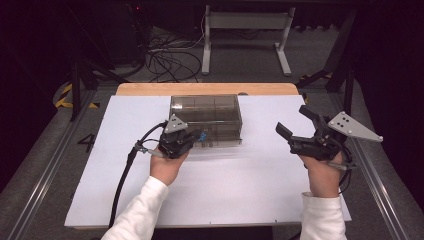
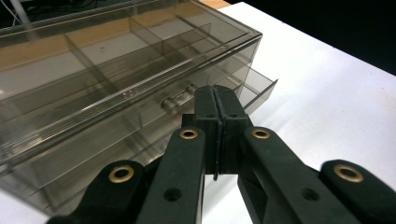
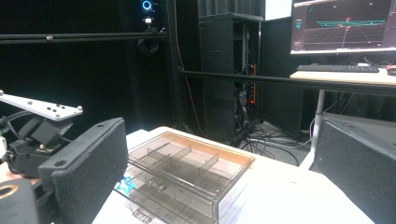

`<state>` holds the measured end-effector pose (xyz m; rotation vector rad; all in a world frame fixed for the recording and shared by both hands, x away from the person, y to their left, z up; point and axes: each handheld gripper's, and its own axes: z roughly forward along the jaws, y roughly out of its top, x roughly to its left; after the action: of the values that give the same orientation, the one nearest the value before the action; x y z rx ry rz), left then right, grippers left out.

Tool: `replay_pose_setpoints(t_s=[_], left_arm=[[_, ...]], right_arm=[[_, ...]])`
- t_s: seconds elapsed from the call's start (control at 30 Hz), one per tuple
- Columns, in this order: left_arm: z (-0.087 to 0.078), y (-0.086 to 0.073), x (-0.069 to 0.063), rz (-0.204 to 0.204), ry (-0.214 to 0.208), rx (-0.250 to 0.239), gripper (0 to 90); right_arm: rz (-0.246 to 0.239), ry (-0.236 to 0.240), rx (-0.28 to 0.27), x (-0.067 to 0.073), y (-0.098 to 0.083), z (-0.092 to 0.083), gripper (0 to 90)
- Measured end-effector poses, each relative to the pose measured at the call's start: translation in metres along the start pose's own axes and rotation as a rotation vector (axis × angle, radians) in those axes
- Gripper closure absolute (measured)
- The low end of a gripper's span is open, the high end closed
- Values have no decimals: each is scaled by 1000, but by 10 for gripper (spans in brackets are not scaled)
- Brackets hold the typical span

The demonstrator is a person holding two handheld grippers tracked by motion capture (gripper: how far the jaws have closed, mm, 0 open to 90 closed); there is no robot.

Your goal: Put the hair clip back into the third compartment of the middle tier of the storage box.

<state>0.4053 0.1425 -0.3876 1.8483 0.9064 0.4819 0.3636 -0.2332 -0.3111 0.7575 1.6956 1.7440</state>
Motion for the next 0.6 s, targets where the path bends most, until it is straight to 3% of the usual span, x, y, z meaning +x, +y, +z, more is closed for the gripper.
replay_pose_setpoints(t_s=[0.4, 0.6], left_arm=[[16, 1, -7, 16, -13, -22, 891], [19, 1, -10, -3, -7, -55, 891]], right_arm=[[-19, -18, 19, 2, 0, 2, 34], [-22, -16, 14, 2, 0, 2, 34]])
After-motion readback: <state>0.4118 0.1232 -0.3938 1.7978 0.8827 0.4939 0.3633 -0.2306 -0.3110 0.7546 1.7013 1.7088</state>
